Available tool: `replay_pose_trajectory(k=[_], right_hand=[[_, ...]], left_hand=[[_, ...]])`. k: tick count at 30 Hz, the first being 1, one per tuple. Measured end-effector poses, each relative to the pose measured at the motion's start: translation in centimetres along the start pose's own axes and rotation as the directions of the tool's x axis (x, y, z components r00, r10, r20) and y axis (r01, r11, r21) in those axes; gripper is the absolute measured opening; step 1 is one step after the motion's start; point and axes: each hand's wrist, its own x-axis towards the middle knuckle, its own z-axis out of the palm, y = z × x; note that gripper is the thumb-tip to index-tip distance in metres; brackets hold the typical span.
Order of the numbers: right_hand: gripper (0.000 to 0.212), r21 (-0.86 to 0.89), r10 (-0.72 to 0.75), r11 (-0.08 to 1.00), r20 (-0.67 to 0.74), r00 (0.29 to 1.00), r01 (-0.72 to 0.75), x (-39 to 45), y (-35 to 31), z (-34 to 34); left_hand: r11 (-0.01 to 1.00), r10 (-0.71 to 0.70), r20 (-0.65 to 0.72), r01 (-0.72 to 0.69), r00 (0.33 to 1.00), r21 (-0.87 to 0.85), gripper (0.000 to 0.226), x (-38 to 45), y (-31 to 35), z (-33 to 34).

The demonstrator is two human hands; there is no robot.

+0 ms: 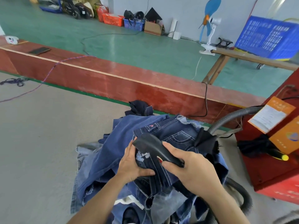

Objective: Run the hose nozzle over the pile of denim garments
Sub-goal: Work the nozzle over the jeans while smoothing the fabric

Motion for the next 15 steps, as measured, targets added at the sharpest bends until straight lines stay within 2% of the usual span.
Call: replay_pose_trajectory(k=[2,4,6,8,9,10,11,13,14,15], right_hand=[[0.051,0.136,0.040,0.990,-0.088,0.995,-0.028,0.1,0.6,-1.5],[0.050,0.247,0.118,0.967,-0.212,0.970,-0.064,0.1,1.5,-3.1],[0.049,0.330,0.217,0.939,-0.348,0.912,-0.098,0.1,2.5,-4.3],[0.050,0.356,0.291,0.925,-0.447,0.846,-0.131,0.2,3.7,-5.2],[0.051,0.359,0.323,0.921,-0.479,0.816,-0.153,0.2,4.3,-5.6],[0.053,0.364,0.353,0.914,-0.496,0.793,-0.178,0.2,4.8,-5.8],[0.054,0.372,0.378,0.906,-0.499,0.780,-0.201,0.1,5.2,-6.0],[0.055,0.393,0.417,0.889,-0.480,0.772,-0.236,0.0,5.9,-6.1],[0.054,0.410,0.434,0.878,-0.468,0.770,-0.246,0.0,6.2,-6.2],[0.054,0.428,0.449,0.868,-0.462,0.765,-0.250,0.0,6.5,-6.3]], left_hand=[[0.993,-0.017,0.002,0.017,1.000,0.114,0.148,-0.5,0.5,-0.2],[0.977,0.014,-0.082,0.004,0.997,0.215,0.134,-1.5,1.4,-0.3],[0.986,0.045,-0.301,0.006,0.953,0.165,0.099,-1.7,2.4,-0.1],[0.998,0.012,-0.466,0.016,0.885,0.056,0.043,-0.8,4.3,-0.2],[0.999,-0.029,-0.474,0.014,0.880,-0.034,0.038,-0.1,5.4,-0.4],[0.992,-0.072,-0.438,0.018,0.896,-0.126,0.047,1.0,6.3,-0.6],[0.977,-0.133,-0.396,0.053,0.909,-0.207,0.055,1.8,7.2,-0.8],[0.933,-0.276,-0.365,0.157,0.889,-0.324,0.056,3.5,8.8,-1.4],[0.881,-0.367,-0.340,0.206,0.866,-0.426,0.049,4.2,9.4,-1.9],[0.801,-0.432,-0.251,0.241,0.866,-0.548,0.031,4.3,10.2,-2.2]])
